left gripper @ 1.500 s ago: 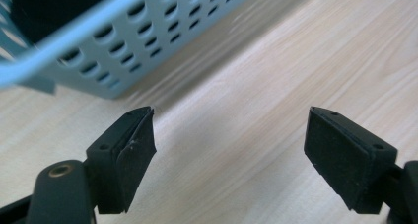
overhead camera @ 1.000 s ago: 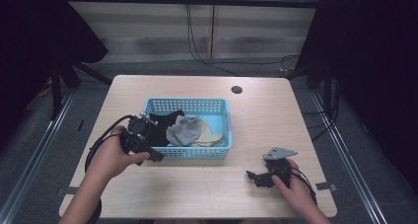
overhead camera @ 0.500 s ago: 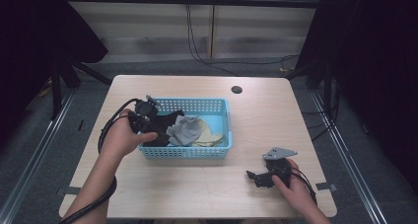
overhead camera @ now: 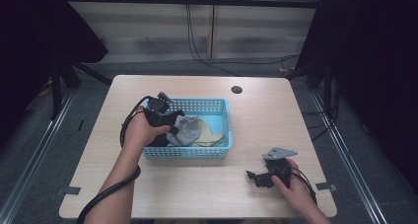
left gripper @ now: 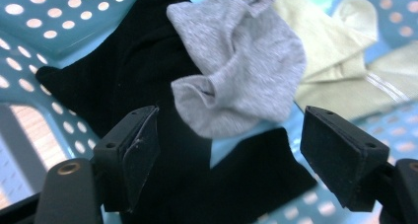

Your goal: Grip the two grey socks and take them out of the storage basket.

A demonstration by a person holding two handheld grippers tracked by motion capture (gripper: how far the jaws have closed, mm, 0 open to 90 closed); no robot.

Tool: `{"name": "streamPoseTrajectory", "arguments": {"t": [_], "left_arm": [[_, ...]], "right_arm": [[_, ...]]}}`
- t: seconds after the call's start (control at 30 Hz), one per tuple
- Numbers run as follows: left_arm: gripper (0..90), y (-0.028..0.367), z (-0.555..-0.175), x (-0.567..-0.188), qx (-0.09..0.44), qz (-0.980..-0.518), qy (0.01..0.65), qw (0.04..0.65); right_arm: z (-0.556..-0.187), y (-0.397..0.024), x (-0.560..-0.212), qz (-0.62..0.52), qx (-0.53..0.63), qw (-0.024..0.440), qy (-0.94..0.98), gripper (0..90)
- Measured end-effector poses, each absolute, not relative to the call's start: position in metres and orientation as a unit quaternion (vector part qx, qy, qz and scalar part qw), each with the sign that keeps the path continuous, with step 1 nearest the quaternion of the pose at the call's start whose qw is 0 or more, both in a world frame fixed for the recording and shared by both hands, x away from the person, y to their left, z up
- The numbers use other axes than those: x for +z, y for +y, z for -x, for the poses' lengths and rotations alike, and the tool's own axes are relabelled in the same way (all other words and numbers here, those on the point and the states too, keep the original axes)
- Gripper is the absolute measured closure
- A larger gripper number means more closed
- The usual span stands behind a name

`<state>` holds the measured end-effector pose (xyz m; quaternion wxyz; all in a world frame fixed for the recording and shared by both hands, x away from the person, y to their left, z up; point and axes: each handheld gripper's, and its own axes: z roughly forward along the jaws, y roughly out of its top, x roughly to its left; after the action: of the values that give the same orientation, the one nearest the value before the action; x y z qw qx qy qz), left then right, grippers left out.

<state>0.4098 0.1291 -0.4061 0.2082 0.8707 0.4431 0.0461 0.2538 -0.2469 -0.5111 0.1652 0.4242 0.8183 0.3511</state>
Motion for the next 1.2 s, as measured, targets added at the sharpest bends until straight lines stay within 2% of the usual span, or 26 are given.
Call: {"name": "streamPoseTrajectory", "arguments": {"t": [0.3,0.77,0.87,0.97,1.0,1.07,1.1,1.13,1.17,1.2], "left_arm": [[22.6,0.131,-0.424,-0.425,0.047,-0.861,0.459,0.213],[34.0,0.124,-0.43,-0.438,0.037,-0.864,0.456,0.212],[42.8,0.119,-0.43,-0.44,0.03,-0.871,0.448,0.199],[44.6,0.117,-0.431,-0.441,0.023,-0.869,0.454,0.196],[49.7,0.115,-0.432,-0.442,0.019,-0.871,0.451,0.194],[52.1,0.114,-0.432,-0.443,0.02,-0.872,0.451,0.192],[55.2,0.112,-0.433,-0.442,0.016,-0.871,0.453,0.189],[64.6,0.11,-0.433,-0.442,0.013,-0.872,0.453,0.184],[69.2,0.11,-0.433,-0.442,0.013,-0.872,0.453,0.184],[69.2,0.109,-0.433,-0.44,0.009,-0.875,0.45,0.175]], "right_arm": [[-0.254,-0.247,-0.511,-0.424,0.352,0.165,0.818,9.5],[-0.254,-0.247,-0.511,-0.424,0.351,0.165,0.818,9.5],[-0.254,-0.247,-0.511,-0.423,0.351,0.166,0.818,9.5],[-0.254,-0.247,-0.511,-0.423,0.351,0.166,0.819,9.5],[-0.254,-0.247,-0.511,-0.423,0.351,0.166,0.818,9.5],[-0.254,-0.247,-0.511,-0.423,0.351,0.166,0.819,9.5],[-0.254,-0.247,-0.511,-0.423,0.351,0.166,0.818,9.5],[-0.254,-0.247,-0.511,-0.425,0.351,0.165,0.818,9.5],[-0.254,-0.247,-0.511,-0.422,0.352,0.166,0.819,9.5],[-0.254,-0.247,-0.511,-0.422,0.352,0.166,0.819,9.5]]}}
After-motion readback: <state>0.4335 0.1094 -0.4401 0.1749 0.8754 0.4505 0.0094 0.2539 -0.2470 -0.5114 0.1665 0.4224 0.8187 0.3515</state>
